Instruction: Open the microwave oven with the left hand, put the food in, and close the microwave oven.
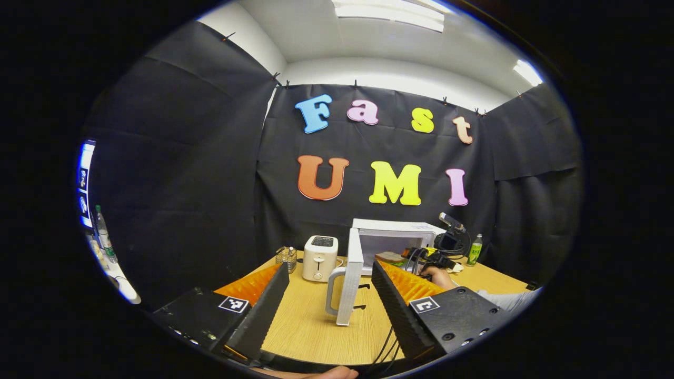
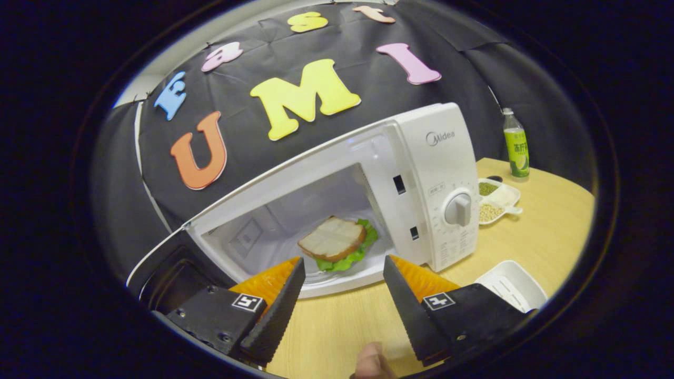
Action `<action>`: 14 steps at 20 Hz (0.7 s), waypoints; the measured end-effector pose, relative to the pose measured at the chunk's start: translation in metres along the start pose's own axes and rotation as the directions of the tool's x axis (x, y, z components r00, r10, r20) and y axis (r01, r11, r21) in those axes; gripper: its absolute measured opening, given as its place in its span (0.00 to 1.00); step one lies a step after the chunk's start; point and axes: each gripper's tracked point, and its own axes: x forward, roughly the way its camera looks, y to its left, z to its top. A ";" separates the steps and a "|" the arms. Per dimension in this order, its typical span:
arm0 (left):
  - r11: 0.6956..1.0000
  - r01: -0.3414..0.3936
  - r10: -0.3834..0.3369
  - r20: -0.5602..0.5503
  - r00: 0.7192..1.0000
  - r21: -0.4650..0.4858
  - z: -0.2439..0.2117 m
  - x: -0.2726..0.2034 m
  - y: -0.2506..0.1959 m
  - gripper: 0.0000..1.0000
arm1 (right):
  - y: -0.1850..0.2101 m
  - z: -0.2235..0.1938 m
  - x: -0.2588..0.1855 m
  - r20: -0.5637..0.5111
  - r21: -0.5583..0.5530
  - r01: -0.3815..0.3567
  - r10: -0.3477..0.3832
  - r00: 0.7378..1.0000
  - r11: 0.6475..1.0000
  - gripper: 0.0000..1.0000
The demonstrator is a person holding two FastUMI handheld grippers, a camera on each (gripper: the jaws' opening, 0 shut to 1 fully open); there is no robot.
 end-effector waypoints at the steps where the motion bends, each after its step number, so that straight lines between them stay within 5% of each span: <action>1: 1.000 0.006 -0.006 0.001 1.000 0.012 0.000 0.002 0.004 0.95 | 0.001 0.004 -0.012 0.001 -0.042 -0.019 0.019 1.000 0.999 0.95; 6: 0.999 0.003 -0.005 0.036 0.999 0.049 0.003 0.019 0.026 0.94 | 0.014 0.028 -0.084 -0.010 -0.247 -0.142 0.144 0.990 0.959 0.96; 7: 0.999 0.004 -0.006 0.030 1.000 0.054 0.000 0.024 0.031 0.83 | 0.014 0.035 -0.102 0.003 -0.273 -0.157 0.164 0.986 0.949 0.96; 8: 0.998 0.003 -0.004 0.023 1.000 0.057 -0.003 0.029 0.036 0.93 | 0.012 0.042 -0.120 0.019 -0.293 -0.166 0.179 0.984 0.942 0.96; 9: 0.999 0.010 -0.012 0.040 0.999 0.049 0.000 0.034 0.040 0.93 | 0.009 0.047 -0.140 0.036 -0.306 -0.175 0.195 0.980 0.936 0.96; 12: 0.996 0.088 -0.089 0.070 0.994 0.019 -0.003 0.048 0.037 0.56 | -0.001 0.053 -0.195 0.066 -0.335 -0.198 0.233 0.970 0.921 0.96; 14: 0.995 0.098 -0.099 0.055 0.994 0.030 -0.017 0.067 0.044 0.54 | -0.008 0.057 -0.228 0.098 -0.353 -0.196 0.245 0.965 0.915 0.96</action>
